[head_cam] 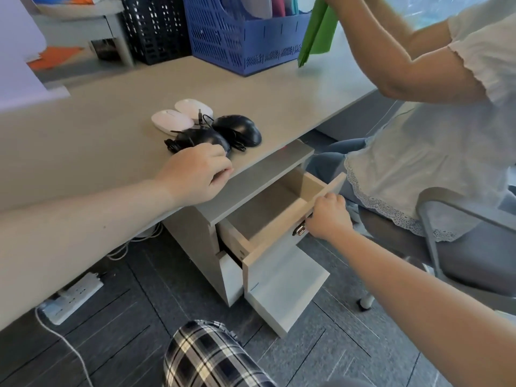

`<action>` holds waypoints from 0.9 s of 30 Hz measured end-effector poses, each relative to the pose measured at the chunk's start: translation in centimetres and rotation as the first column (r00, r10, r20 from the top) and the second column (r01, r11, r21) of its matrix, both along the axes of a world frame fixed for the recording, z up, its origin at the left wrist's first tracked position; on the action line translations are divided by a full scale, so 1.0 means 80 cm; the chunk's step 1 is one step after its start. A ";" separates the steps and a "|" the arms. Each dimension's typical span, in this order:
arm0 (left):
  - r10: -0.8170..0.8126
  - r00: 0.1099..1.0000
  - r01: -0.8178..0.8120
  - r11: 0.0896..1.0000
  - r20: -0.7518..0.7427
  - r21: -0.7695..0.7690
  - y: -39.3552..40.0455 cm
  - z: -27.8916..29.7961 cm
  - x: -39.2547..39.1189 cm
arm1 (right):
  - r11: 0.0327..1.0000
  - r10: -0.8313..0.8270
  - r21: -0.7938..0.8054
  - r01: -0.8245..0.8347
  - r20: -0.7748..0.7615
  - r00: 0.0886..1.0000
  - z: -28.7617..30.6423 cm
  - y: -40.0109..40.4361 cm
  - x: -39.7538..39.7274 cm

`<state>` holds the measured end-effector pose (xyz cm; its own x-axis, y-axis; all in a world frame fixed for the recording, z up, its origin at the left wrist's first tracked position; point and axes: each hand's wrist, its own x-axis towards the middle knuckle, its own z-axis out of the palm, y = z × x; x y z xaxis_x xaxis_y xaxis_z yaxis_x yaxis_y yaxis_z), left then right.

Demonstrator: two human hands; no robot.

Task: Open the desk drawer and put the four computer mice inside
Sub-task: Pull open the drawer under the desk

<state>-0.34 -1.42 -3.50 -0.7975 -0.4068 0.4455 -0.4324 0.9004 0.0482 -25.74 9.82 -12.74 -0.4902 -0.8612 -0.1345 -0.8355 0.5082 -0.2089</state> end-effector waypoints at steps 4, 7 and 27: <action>0.024 0.999 -0.022 0.998 0.022 -0.064 0.008 0.004 0.003 | 0.885 0.218 -0.366 -0.289 -0.223 0.950 -0.023 0.027 -0.003; 0.053 0.998 -0.050 0.996 0.039 -0.080 0.012 0.008 0.006 | 0.825 0.407 -0.349 -0.445 -0.178 0.896 -0.022 0.022 -0.006; 0.356 0.812 -0.411 0.911 0.463 0.022 0.053 0.035 -0.002 | 0.935 0.292 0.235 -0.265 -0.088 0.952 0.046 0.095 -0.054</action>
